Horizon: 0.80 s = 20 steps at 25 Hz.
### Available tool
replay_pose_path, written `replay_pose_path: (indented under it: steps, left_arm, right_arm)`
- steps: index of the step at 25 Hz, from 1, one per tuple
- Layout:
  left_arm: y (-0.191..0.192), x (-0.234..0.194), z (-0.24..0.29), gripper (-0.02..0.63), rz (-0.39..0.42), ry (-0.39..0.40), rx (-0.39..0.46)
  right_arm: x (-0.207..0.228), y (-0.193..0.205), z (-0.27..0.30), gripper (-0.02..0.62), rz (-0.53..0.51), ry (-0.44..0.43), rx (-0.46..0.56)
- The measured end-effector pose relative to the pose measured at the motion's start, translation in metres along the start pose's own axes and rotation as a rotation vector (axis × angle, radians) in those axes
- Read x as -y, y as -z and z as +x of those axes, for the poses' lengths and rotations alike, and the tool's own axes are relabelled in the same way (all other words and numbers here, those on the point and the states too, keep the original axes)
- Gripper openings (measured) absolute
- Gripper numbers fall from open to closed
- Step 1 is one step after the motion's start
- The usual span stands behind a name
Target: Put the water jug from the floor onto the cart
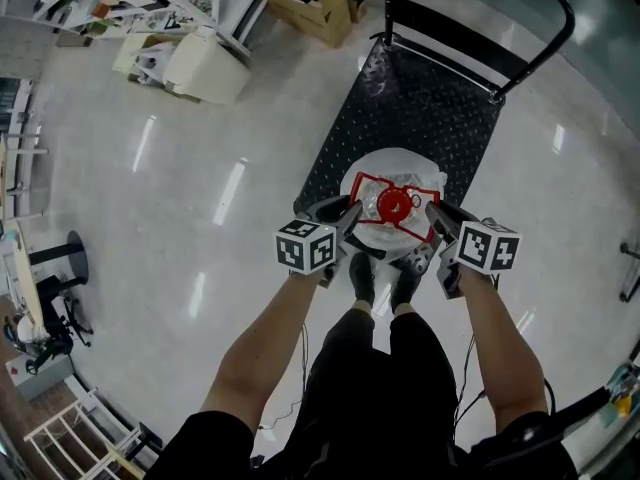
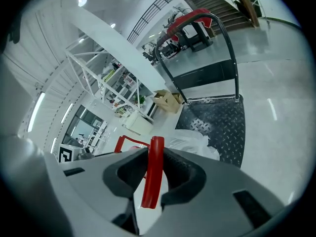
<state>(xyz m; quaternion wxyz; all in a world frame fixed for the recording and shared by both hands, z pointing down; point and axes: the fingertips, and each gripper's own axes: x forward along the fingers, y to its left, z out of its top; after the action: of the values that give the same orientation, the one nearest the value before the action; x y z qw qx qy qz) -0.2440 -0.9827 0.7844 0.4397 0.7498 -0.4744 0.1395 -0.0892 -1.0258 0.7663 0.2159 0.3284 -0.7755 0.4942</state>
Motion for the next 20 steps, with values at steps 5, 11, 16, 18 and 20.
replay_pose_path:
  steps: [5,11,16,18,20]
  left_arm:
    - [0.009,-0.013,-0.008,0.101,0.019,-0.041,-0.06]
    - [-0.01,-0.015,-0.035,0.126,0.042,-0.078,0.013]
    - [-0.049,0.009,-0.087,0.126,0.103,-0.089,0.163]
    - [-0.068,0.033,-0.11,0.126,0.162,-0.075,0.223]
    - [-0.093,0.062,-0.135,0.126,0.229,-0.055,0.293]
  right_arm:
    - [-0.004,0.006,-0.001,0.092,-0.061,0.022,-0.006]
    - [-0.015,-0.008,-0.022,0.1,-0.14,0.069,0.02]
    - [-0.037,-0.033,-0.07,0.101,-0.168,0.082,0.138]
    - [-0.051,-0.047,-0.1,0.1,-0.182,0.088,0.208]
    - [-0.072,-0.064,-0.131,0.1,-0.215,0.075,0.281]
